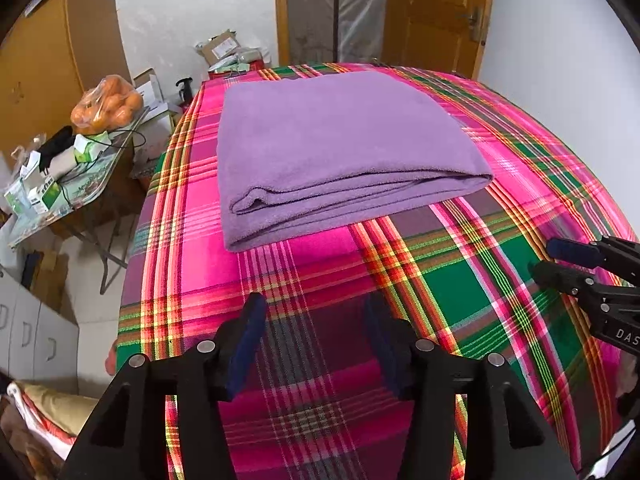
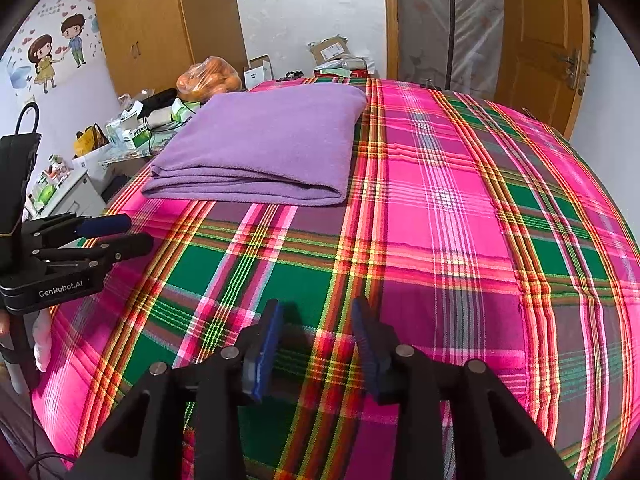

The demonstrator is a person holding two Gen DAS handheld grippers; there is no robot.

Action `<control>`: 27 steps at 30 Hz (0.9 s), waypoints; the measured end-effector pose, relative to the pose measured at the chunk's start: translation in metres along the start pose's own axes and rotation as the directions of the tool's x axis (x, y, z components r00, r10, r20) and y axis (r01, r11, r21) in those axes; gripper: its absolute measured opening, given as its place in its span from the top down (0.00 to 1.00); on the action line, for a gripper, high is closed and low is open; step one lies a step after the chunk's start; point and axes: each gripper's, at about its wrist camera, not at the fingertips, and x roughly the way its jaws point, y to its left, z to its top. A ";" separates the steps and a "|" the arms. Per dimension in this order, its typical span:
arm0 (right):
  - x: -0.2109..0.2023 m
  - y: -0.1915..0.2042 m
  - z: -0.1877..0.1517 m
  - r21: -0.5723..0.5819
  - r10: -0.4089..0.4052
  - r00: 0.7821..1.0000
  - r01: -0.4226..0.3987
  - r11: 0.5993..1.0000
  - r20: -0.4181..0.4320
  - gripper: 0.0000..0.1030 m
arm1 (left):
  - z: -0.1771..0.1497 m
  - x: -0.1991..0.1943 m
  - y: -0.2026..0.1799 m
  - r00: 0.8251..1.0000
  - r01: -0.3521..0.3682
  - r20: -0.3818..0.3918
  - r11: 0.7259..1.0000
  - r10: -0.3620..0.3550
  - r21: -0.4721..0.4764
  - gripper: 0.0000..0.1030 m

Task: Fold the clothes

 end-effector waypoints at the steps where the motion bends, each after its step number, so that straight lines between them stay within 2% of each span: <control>1: 0.000 0.000 0.000 0.000 0.000 1.000 0.000 1.000 0.000 0.64 | 0.000 0.000 0.000 1.000 0.002 0.002 1.000 -0.002 0.001 0.45; 3: 0.000 0.000 0.000 0.000 0.000 1.000 0.000 1.000 0.000 0.64 | -0.001 0.001 -0.002 1.000 0.009 0.010 1.000 -0.009 0.010 0.40; 12: 0.000 0.002 0.000 -0.013 -0.004 1.000 0.004 1.000 -0.002 0.61 | 0.001 0.004 -0.008 1.000 0.014 0.005 1.000 -0.014 0.015 0.30; 18: 0.001 0.006 0.000 -0.043 -0.017 1.000 0.016 0.999 -0.007 0.56 | 0.001 0.004 -0.009 1.000 0.015 0.003 1.000 -0.015 0.020 0.28; 27: 0.000 0.006 0.000 -0.058 -0.030 1.000 0.029 0.998 -0.008 0.56 | 0.000 0.003 -0.009 1.000 0.003 0.002 1.000 -0.003 0.012 0.27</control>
